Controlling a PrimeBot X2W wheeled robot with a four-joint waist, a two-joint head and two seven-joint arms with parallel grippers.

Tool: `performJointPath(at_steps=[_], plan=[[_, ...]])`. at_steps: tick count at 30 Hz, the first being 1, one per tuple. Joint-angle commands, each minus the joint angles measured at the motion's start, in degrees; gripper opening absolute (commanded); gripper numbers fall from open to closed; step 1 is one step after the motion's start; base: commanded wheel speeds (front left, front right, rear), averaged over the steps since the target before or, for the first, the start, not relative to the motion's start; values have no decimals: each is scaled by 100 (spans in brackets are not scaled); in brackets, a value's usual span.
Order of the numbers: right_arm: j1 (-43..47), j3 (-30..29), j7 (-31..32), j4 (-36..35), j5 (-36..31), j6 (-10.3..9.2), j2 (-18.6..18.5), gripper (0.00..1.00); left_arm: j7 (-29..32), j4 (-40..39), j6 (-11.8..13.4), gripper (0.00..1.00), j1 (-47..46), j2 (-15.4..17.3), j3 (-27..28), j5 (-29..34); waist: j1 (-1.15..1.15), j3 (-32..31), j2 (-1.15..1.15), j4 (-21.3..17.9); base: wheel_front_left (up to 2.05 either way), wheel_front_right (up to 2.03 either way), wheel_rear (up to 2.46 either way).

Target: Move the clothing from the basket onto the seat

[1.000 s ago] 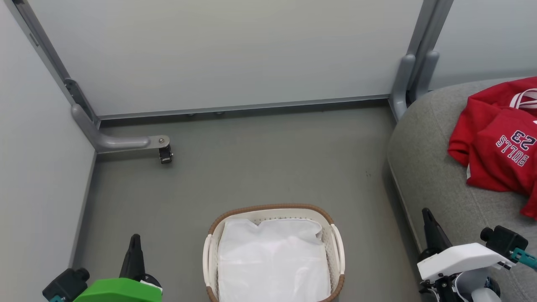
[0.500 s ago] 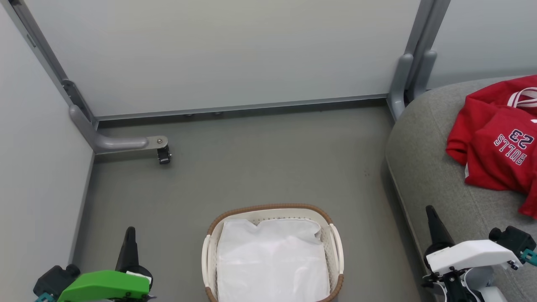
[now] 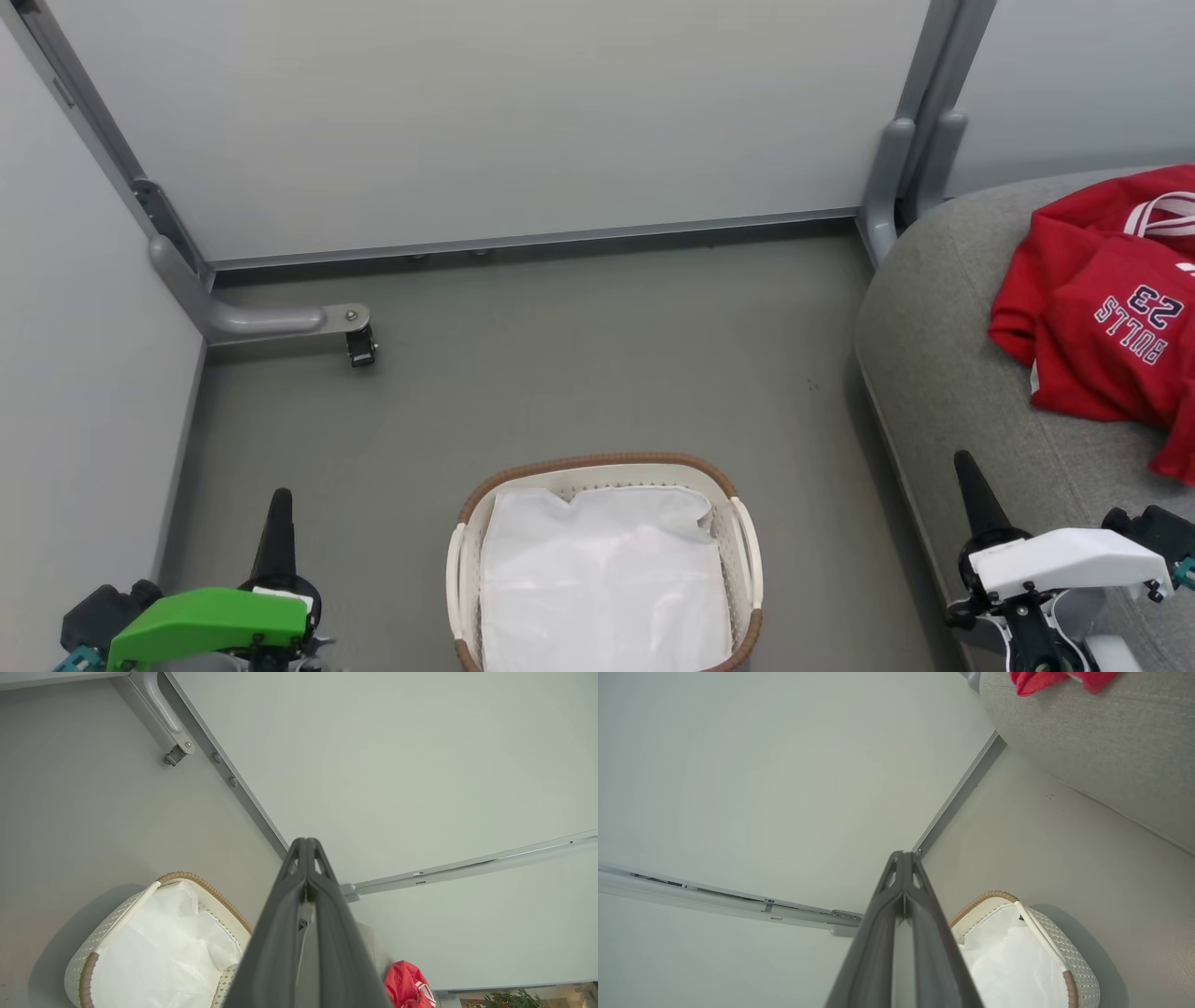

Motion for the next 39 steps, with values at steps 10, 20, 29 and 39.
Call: performJointPath(at_steps=[10,20,29,39], plan=[[-141,-102,174,-110,655,-3,-32,0,173,-76,-69,0,-228,46,132,-581,0,1,0,-25,0,0,0],[-147,-164,314,-142,1169,-4,-36,0,316,-80,-112,0,-297,44,216,-1017,0,2,0,-50,0,0,0],[-167,-220,424,-170,1591,-4,-39,0,432,-83,-134,0,-349,43,299,-1384,0,3,0,-71,0,0,0],[-186,-278,534,-195,2013,-3,-42,0,555,-82,-164,0,-425,40,371,-1757,0,4,0,-95,0,0,0]])
